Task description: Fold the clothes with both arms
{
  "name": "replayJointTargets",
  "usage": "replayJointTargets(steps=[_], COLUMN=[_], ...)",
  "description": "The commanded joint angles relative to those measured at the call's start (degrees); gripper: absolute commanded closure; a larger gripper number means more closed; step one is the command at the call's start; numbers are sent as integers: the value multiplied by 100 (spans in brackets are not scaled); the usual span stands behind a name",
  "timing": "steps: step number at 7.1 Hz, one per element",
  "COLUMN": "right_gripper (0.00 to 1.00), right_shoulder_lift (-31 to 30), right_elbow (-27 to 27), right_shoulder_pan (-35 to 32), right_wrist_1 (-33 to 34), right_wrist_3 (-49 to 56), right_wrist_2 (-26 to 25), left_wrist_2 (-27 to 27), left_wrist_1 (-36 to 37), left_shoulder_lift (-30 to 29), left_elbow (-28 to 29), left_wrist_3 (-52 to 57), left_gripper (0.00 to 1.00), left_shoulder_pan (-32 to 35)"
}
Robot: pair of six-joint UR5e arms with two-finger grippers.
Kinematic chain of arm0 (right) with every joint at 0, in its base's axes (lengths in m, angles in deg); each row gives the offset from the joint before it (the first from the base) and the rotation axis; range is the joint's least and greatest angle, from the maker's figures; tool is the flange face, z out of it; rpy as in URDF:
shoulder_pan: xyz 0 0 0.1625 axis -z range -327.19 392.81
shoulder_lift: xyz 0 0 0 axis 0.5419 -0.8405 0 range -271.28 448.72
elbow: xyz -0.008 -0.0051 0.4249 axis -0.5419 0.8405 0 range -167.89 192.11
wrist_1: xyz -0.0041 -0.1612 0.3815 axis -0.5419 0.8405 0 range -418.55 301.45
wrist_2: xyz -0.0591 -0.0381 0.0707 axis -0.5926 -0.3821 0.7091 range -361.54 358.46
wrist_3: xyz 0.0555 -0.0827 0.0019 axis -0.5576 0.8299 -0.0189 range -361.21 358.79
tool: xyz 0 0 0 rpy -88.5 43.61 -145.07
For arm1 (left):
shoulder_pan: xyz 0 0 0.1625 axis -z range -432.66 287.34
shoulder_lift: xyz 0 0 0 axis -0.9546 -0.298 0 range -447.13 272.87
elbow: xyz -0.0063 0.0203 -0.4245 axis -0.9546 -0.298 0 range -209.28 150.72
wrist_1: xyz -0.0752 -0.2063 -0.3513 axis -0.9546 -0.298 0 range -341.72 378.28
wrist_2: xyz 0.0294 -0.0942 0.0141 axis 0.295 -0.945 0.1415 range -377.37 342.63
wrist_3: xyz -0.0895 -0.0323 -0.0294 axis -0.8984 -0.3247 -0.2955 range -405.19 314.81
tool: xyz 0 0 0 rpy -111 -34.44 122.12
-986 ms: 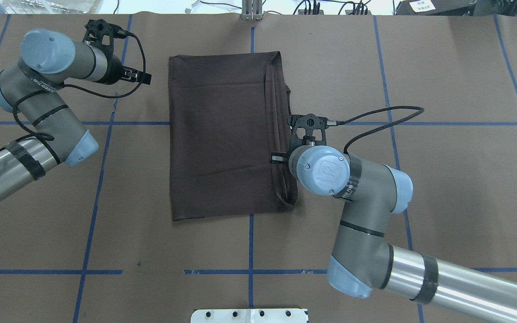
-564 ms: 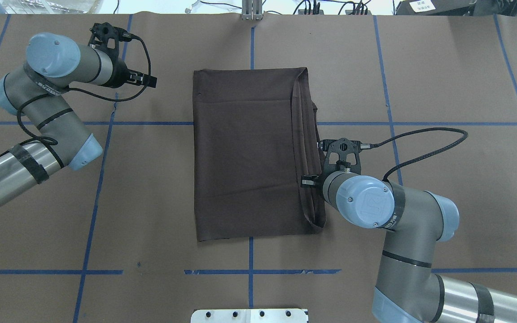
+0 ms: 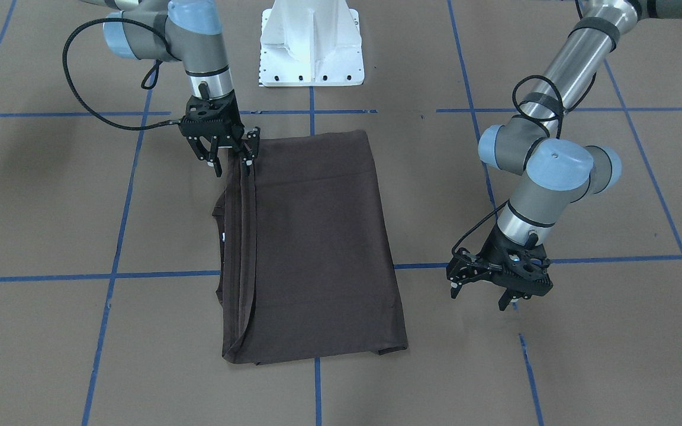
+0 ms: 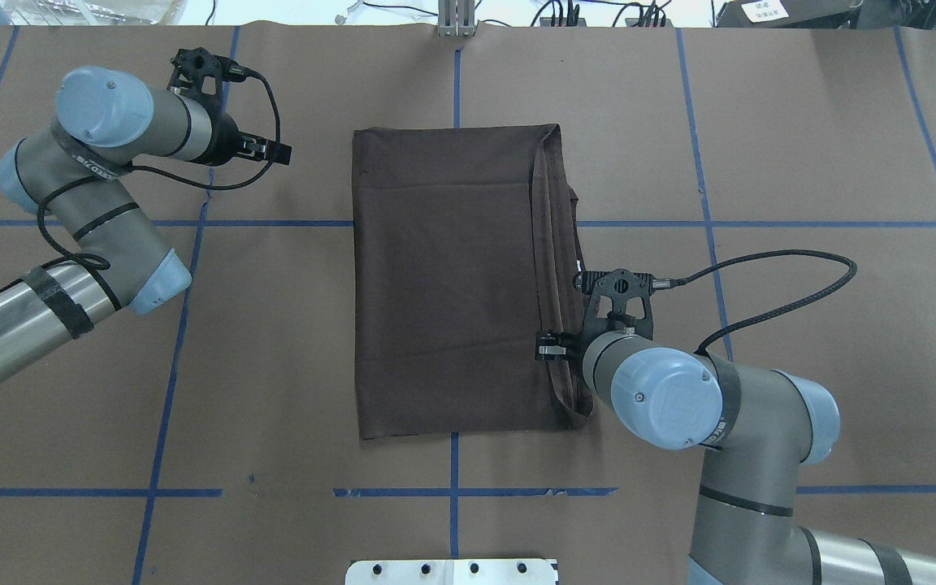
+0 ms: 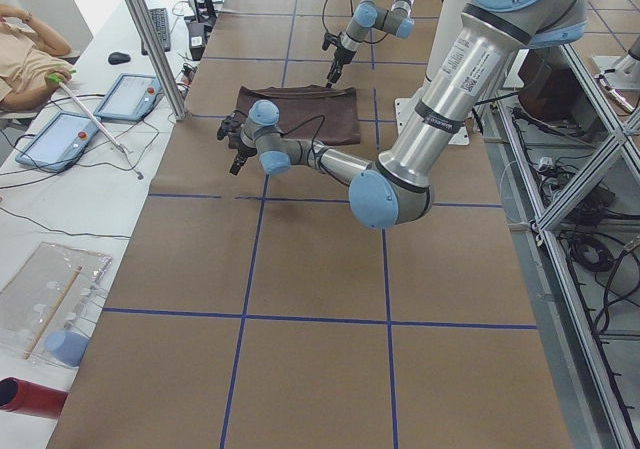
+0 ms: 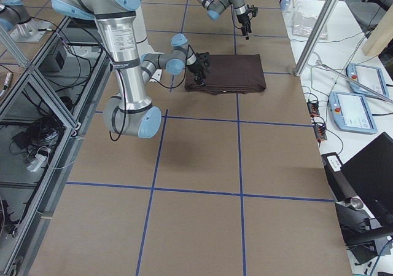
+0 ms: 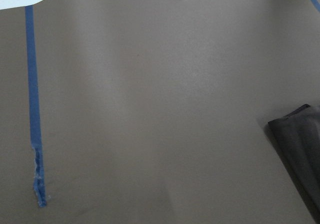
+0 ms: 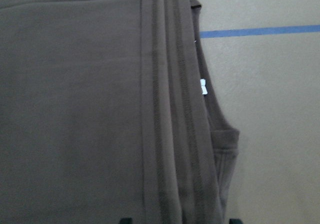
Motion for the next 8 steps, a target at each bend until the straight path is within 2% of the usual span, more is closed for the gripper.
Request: replayJointTargets(steps=[1, 2, 3, 4, 5, 7, 8], right_gripper=[24, 47, 62, 65, 65, 65, 66], right_shoulder_lift=[137, 138, 138, 147, 147, 112, 146], right_elbow=[-55, -46, -63, -46, -46, -28, -37], right_shoulder_pan=[568, 596, 587, 552, 534, 543, 560], right_wrist_1=[25, 294, 419, 429, 429, 438, 655], right_wrist_3=[422, 983, 1571, 2265, 2454, 2456, 2456], right_wrist_2=[-402, -402, -393, -393, -376, -306, -305], left_wrist_2=[3, -5, 3, 3, 3, 3, 3], left_wrist_1=[0, 0, 0, 0, 0, 0, 0], left_shoulder_lift=[7, 7, 7, 7, 7, 7, 7], left_elbow=[8, 8, 8, 8, 16, 16, 16], left_wrist_3=[-6, -15, -23, -15, -6, -6, -6], left_gripper=[0, 0, 0, 0, 0, 0, 0], left_shoulder_pan=[-20, -55, -90, -91, -91, -91, -91])
